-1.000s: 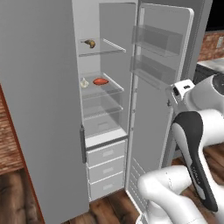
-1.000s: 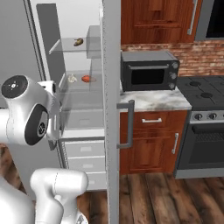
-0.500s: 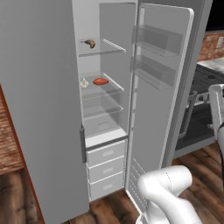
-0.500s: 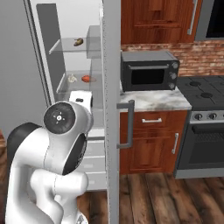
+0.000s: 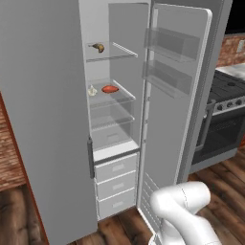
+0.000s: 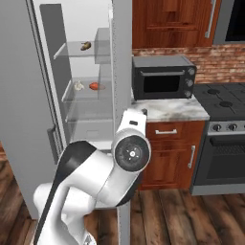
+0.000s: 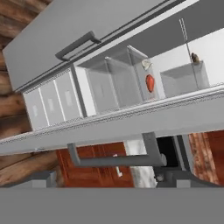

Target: Place the sweet potato in the correct fridge rack based on whether it is a fruit or vegetable. Finally, close the fridge door.

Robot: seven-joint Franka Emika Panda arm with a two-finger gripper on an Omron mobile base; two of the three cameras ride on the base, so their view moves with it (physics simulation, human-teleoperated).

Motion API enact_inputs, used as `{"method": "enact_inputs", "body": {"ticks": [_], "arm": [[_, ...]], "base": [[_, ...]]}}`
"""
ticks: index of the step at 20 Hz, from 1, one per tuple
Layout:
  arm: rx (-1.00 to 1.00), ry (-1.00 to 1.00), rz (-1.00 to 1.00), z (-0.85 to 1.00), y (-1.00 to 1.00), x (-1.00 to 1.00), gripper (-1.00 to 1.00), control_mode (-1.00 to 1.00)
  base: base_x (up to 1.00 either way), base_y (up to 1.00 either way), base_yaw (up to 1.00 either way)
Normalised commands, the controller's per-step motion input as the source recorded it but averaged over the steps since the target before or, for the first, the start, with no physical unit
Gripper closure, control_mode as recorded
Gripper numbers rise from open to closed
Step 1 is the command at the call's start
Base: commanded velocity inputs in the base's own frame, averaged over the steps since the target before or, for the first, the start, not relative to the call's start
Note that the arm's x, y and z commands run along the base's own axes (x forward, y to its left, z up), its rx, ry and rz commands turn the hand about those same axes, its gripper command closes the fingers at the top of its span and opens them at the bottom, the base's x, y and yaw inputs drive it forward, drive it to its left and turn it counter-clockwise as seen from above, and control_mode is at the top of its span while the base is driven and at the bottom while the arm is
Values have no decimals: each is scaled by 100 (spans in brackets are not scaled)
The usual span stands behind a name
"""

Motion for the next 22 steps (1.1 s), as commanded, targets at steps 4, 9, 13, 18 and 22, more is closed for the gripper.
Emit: {"method": "enact_inputs", "body": {"ticks": [4,9,13,18,22], "arm": [[7,0,3,-19,-56,37,-100,-100],[2,0,7,-8,-16,63,-100,-100],[0,0,12,-12,0,75,-100,-100],[2,0,14,-10,-19,63,-100,-100],[4,0,12,-5,-27,51,-100,-100]], "base": [[0,0,0],[0,0,0],[0,0,0],[0,0,0],[0,0,0]]}}
